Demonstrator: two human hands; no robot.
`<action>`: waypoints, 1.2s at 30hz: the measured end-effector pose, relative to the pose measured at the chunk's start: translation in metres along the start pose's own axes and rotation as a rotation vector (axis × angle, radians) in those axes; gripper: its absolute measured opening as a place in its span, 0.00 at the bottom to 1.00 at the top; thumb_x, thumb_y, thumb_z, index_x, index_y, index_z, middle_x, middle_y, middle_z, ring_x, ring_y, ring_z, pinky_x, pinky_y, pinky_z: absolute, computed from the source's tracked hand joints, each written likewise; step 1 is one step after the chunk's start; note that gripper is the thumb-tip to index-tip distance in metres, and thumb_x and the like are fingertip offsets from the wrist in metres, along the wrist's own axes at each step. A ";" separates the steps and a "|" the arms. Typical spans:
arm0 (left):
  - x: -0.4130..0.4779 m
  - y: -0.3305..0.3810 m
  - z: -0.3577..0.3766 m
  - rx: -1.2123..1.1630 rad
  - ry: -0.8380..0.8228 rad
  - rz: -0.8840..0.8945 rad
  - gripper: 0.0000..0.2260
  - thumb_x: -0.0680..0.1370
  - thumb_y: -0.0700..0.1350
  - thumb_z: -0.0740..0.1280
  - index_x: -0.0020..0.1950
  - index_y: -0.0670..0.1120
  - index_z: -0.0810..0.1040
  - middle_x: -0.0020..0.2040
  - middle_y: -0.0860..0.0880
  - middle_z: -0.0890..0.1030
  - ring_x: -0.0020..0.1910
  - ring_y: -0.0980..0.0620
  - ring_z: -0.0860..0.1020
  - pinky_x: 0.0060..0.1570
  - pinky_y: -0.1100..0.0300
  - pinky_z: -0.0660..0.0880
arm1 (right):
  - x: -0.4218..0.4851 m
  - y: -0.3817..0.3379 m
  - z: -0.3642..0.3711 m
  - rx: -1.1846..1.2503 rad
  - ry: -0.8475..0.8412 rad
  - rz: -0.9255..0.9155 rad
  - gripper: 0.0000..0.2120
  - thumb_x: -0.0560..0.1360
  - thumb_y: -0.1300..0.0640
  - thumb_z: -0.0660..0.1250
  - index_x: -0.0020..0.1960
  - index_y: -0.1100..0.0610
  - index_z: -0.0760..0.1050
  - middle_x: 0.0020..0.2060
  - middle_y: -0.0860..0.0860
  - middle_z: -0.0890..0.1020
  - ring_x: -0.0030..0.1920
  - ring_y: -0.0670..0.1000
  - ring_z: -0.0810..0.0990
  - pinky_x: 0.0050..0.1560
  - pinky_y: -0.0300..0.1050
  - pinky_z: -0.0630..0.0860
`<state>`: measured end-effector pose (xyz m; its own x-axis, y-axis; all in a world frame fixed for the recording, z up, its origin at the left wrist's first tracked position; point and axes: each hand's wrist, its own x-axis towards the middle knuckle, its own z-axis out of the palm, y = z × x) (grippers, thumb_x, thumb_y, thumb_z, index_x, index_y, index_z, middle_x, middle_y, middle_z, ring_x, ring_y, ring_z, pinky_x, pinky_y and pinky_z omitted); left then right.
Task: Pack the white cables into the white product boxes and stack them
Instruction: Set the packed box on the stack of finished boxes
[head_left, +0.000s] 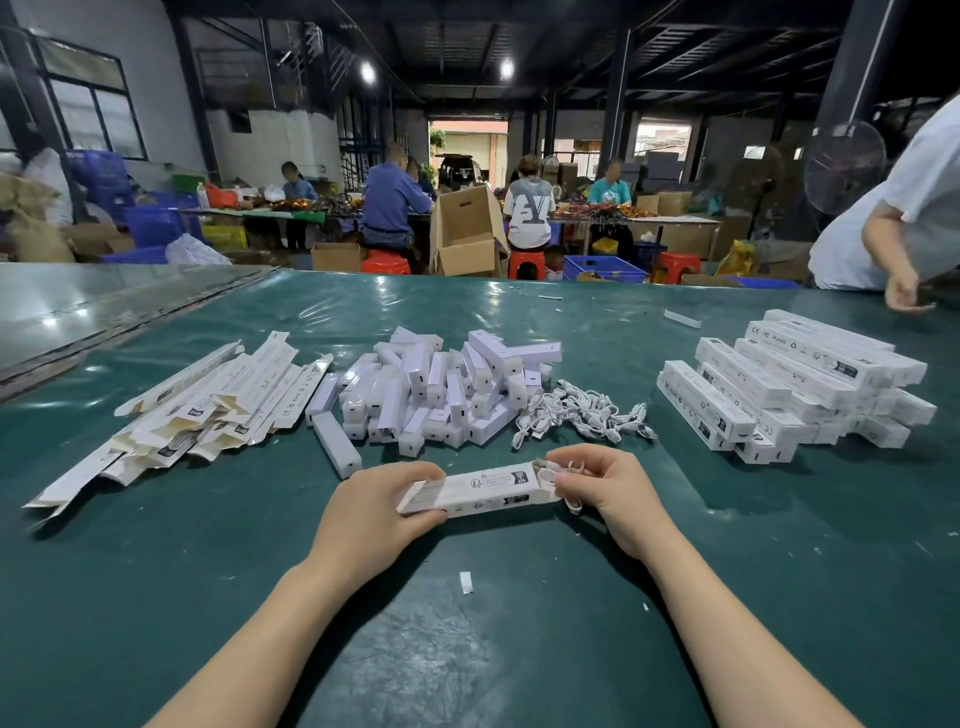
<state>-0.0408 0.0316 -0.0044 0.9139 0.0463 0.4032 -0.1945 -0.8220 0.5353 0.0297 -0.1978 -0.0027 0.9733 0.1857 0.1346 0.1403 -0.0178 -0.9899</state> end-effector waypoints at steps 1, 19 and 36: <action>0.000 0.000 0.000 0.013 -0.003 0.010 0.13 0.68 0.48 0.74 0.51 0.55 0.80 0.45 0.65 0.79 0.44 0.63 0.74 0.44 0.78 0.64 | -0.001 -0.001 0.000 0.029 -0.004 0.003 0.09 0.68 0.74 0.69 0.42 0.61 0.78 0.27 0.52 0.76 0.23 0.44 0.70 0.26 0.33 0.67; -0.001 0.006 0.004 -0.030 0.028 0.018 0.13 0.70 0.46 0.74 0.53 0.53 0.79 0.49 0.63 0.79 0.49 0.60 0.76 0.47 0.67 0.66 | 0.000 0.001 0.001 -0.095 0.050 -0.041 0.15 0.67 0.72 0.71 0.41 0.54 0.71 0.40 0.51 0.76 0.29 0.44 0.72 0.29 0.32 0.69; 0.000 0.013 0.017 -0.111 0.096 -0.126 0.12 0.69 0.48 0.74 0.52 0.54 0.80 0.48 0.61 0.81 0.49 0.60 0.76 0.45 0.68 0.65 | 0.002 0.000 0.005 -0.067 0.190 -0.154 0.14 0.64 0.74 0.72 0.40 0.57 0.79 0.32 0.47 0.81 0.30 0.37 0.78 0.36 0.29 0.74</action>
<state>-0.0376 0.0118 -0.0099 0.8962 0.2032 0.3943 -0.1237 -0.7392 0.6620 0.0311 -0.1921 -0.0027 0.9554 0.0032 0.2953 0.2948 -0.0701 -0.9530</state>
